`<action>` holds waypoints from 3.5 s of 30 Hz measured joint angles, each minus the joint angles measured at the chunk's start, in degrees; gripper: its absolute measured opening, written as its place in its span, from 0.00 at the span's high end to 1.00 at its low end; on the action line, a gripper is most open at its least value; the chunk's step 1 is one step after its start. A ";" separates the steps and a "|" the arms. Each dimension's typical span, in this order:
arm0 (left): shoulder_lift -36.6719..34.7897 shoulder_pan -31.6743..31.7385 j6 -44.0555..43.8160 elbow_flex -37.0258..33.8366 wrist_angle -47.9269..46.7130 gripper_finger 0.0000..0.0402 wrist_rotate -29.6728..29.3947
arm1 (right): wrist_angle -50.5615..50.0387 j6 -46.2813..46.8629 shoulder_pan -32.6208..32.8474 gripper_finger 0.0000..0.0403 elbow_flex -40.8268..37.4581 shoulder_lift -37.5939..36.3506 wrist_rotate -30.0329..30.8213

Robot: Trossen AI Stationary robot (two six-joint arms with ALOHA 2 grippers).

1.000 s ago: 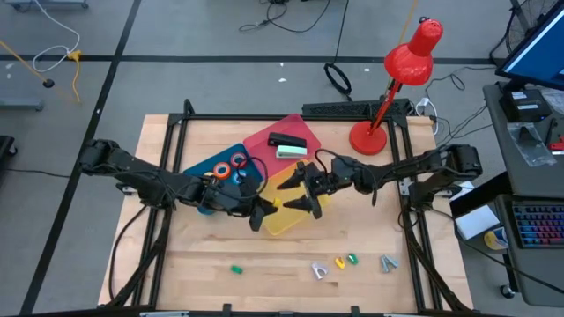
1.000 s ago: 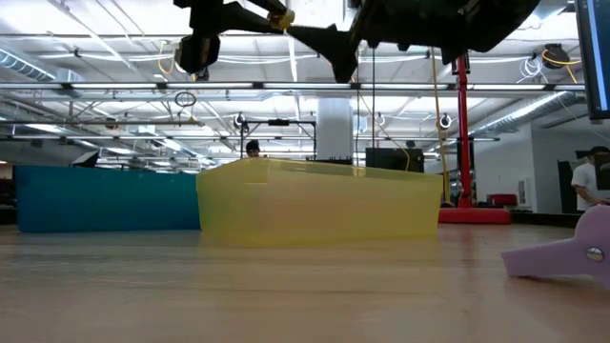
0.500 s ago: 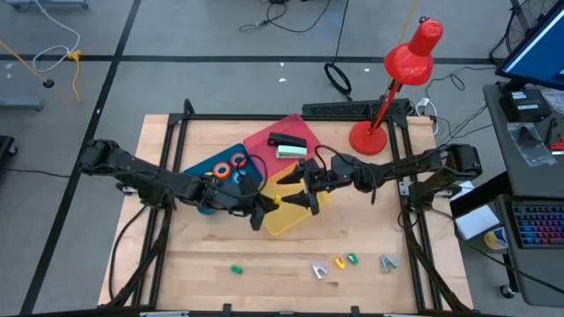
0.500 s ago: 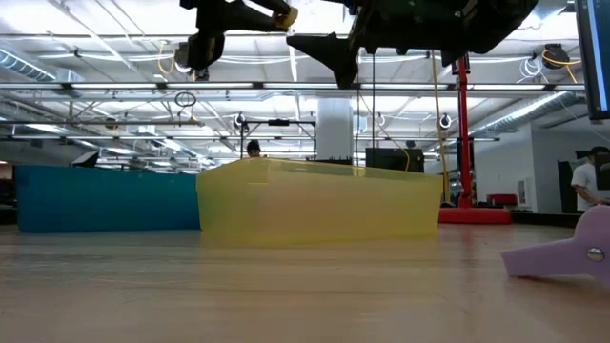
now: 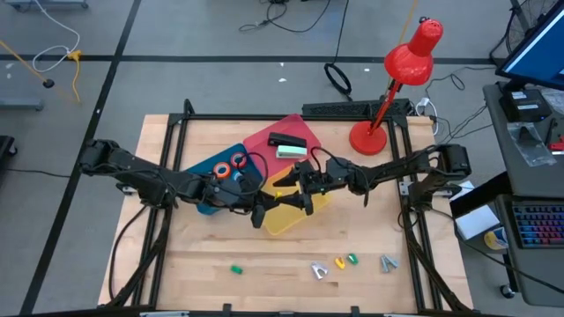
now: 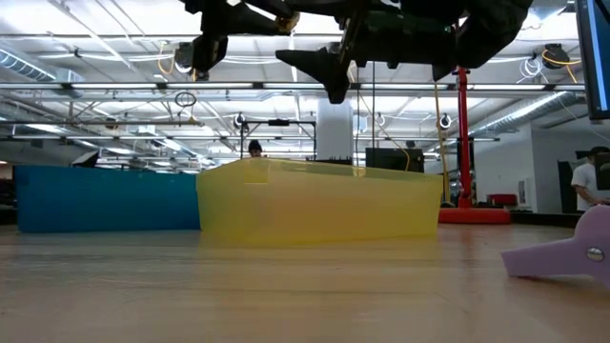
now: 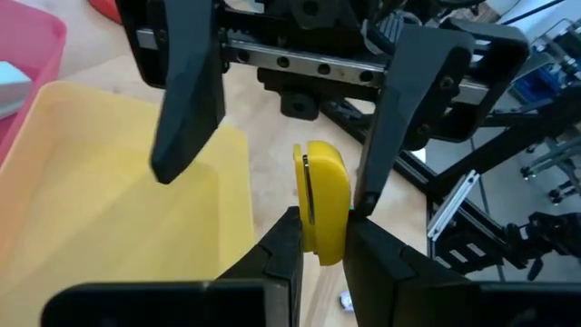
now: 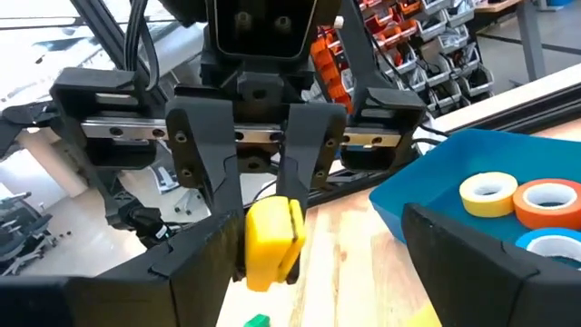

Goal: Pick and place Stapler, Stapler remover, tape
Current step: Put the left yellow stapler into the pink bin

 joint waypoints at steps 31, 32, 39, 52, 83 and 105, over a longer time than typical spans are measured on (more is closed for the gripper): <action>0.00 0.81 1.26 0.00 -1.25 0.84 0.43 | 0.11 -1.56 0.00 0.85 0.00 -0.26 -2.33; 0.00 0.81 1.24 0.00 -1.25 0.84 0.41 | 0.14 -1.60 0.00 0.85 0.00 -0.26 -2.31; -0.02 0.81 2.23 0.00 -1.23 0.84 0.41 | 0.20 -1.84 0.00 0.85 0.00 -0.26 -1.92; -0.02 0.81 4.44 0.04 -0.79 0.52 0.45 | 0.22 -4.63 -0.18 0.85 0.01 -0.26 -0.99; -12.33 -5.18 -21.75 0.04 -43.78 0.30 -13.16 | -33.69 -13.55 -16.97 0.85 27.11 12.77 -1.56; -26.58 -5.09 -16.06 0.02 -54.95 0.30 -20.29 | -62.73 -10.60 -28.40 0.85 30.88 17.81 8.96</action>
